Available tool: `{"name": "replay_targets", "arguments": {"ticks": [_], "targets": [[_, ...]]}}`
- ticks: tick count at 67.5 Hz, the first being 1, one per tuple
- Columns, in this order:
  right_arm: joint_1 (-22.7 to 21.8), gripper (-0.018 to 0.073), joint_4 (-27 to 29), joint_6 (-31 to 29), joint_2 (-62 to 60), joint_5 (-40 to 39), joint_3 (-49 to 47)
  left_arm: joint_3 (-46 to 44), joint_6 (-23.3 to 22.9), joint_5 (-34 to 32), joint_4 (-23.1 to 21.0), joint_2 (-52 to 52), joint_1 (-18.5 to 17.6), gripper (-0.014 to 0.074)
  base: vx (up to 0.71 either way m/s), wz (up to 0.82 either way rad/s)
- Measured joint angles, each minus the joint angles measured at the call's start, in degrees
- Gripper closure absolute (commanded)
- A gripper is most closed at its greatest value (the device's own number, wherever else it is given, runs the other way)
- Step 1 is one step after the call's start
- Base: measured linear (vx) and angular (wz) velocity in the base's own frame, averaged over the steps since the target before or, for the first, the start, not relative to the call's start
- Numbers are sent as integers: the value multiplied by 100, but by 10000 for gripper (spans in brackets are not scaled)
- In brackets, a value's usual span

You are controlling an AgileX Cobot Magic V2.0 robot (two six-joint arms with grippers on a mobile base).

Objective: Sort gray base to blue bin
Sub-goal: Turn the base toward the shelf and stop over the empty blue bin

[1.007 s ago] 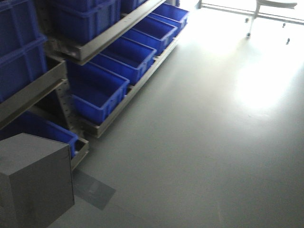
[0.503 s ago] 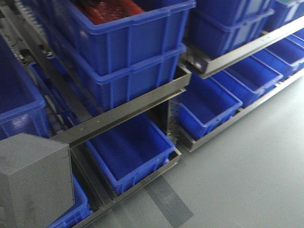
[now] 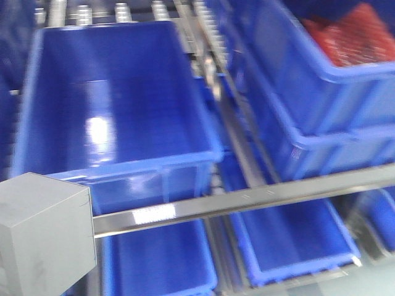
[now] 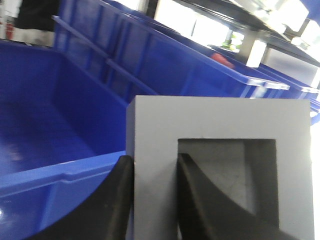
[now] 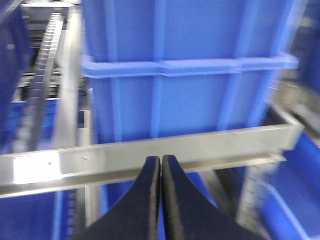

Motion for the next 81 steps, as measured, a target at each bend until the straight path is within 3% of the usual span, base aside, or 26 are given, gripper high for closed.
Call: {"name": "replay_targets", "arguments": {"ticks": [31,81], "targets": [[0,564,0,0,0,0,0,0,0,0,0,0,0,603,13,40],[0,564,0,0,0,0,0,0,0,0,0,0,0,603,14,4]]}}
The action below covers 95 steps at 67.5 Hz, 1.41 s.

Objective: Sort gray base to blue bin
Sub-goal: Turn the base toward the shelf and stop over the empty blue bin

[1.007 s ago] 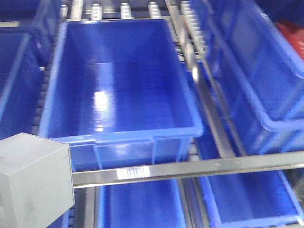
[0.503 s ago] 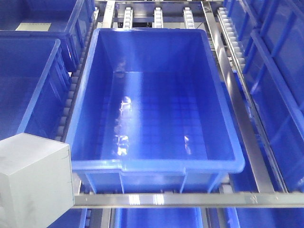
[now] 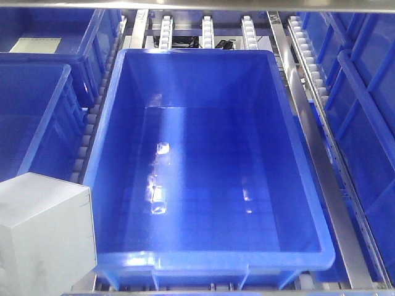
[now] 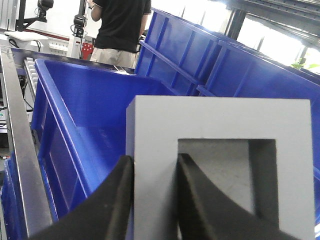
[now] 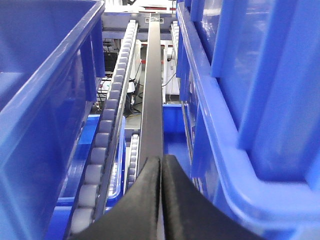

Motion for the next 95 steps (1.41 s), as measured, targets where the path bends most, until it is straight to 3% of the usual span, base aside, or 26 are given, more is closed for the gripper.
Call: {"name": "replay_targets", "arguments": {"ticks": [95], "targets": [[0,564,0,0,0,0,0,0,0,0,0,0,0,603,4,-1]]}}
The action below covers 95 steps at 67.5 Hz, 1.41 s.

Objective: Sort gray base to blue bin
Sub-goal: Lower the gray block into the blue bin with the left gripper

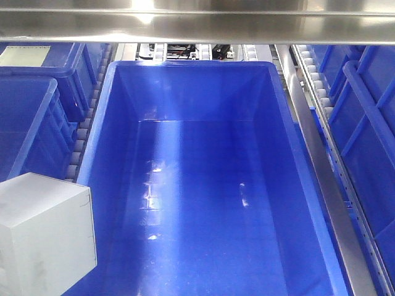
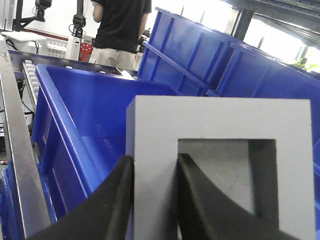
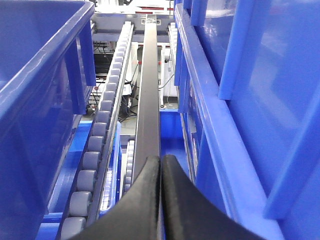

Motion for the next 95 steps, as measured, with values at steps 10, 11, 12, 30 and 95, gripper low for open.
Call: {"name": "replay_targets", "arguments": {"ticks": [10,11,12,30,95], "targets": [[0,564,0,0,0,0,0,0,0,0,0,0,0,603,0,0],[0,564,0,0,0,0,0,0,0,0,0,0,0,603,0,0],[0,564,0,0,0,0,0,0,0,0,0,0,0,603,0,0],[0,564,0,0,0,0,0,0,0,-134,0,0,0,603,0,0],[0,564,0,0,0,0,0,-2356,-31,-732,-110,4308,-286,591,0,0]]}}
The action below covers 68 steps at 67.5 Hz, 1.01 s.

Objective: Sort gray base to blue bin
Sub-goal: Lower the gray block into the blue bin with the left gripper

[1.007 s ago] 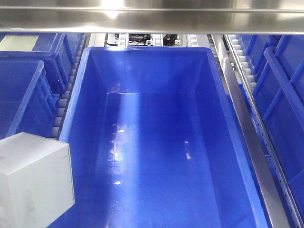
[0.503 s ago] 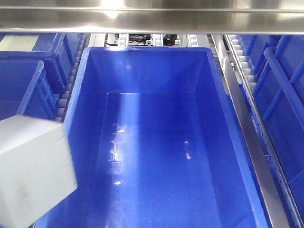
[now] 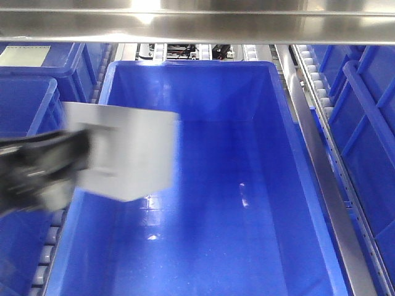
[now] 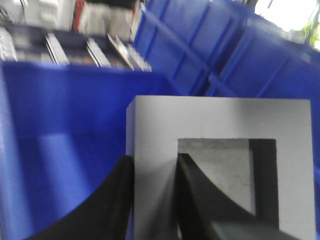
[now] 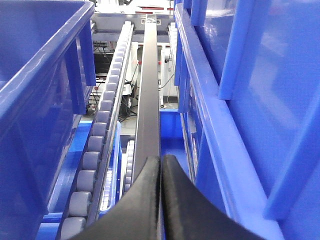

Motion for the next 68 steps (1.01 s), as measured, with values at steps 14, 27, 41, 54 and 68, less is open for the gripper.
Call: {"name": "replay_targets", "arguments": {"ticks": [14,27,41,54,68], "targets": [[0,564,0,0,0,0,0,-866,76,320,3,1539,-276,566,0,0],[0,564,0,0,0,0,0,-1701,76,820,3,2647,-276,538,0,0],[0,564,0,0,0,0,0,-2512,76,1387,-24,3772,-276,534,0,0],[0,564,0,0,0,0,0,-2938,76,1848,-203,4549,-276,531,0,0],[0,564,0,0,0,0,0,-3010,76,2144,-302,4972,-276,504,0,0]]}}
